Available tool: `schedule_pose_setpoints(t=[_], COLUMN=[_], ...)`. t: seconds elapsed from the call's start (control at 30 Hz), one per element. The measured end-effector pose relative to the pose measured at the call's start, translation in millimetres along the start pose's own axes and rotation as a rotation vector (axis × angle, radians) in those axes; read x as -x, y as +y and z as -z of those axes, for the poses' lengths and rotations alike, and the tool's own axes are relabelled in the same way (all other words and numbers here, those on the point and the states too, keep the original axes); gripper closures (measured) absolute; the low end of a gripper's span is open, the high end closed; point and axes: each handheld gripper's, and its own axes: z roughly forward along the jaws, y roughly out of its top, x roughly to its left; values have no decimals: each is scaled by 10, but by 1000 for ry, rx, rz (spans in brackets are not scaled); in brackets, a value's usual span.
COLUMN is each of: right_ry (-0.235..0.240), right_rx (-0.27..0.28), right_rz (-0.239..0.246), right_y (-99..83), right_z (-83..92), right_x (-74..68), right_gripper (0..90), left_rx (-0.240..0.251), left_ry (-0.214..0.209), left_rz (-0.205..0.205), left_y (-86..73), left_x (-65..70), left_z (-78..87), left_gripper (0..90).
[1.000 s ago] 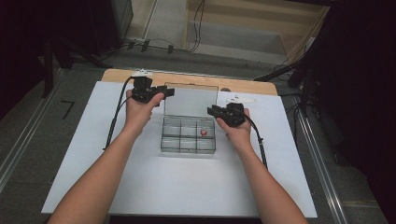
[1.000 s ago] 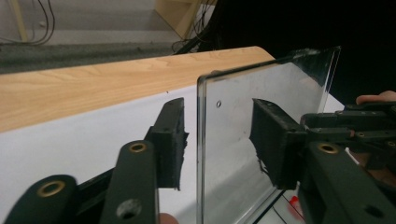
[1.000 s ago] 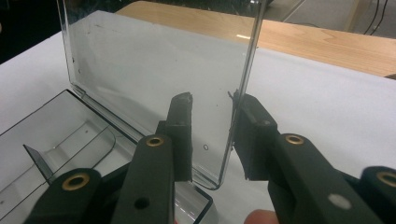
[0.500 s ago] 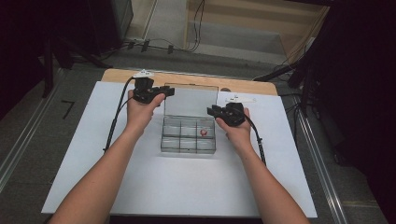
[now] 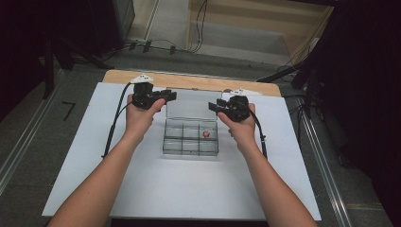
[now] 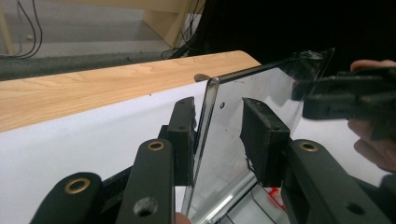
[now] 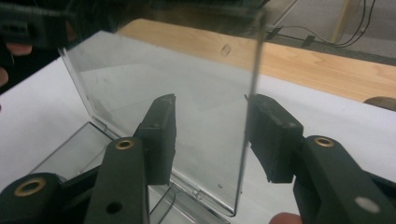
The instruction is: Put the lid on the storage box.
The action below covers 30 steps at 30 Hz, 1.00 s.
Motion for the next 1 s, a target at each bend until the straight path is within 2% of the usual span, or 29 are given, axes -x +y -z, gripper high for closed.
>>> schedule_pose_setpoints(t=[0.17,0.33,0.53,1.0], right_ry=[-7,19,35,59], right_rx=[15,31,31,3], right_rz=[-11,-22,-2,7], right_y=[64,91,96,-71], right_z=[117,236,337,432], right_x=[16,46,5,-48], right_gripper=[535,588,656,682], left_rx=[11,20,21,42], left_ry=[-21,-28,-37,-27], left_rz=[1,-5,-17,-53], left_y=[-41,-82,-116,-255], left_x=[22,60,102,240], left_z=[53,99,147,256], left_gripper=[634,630,620,578])
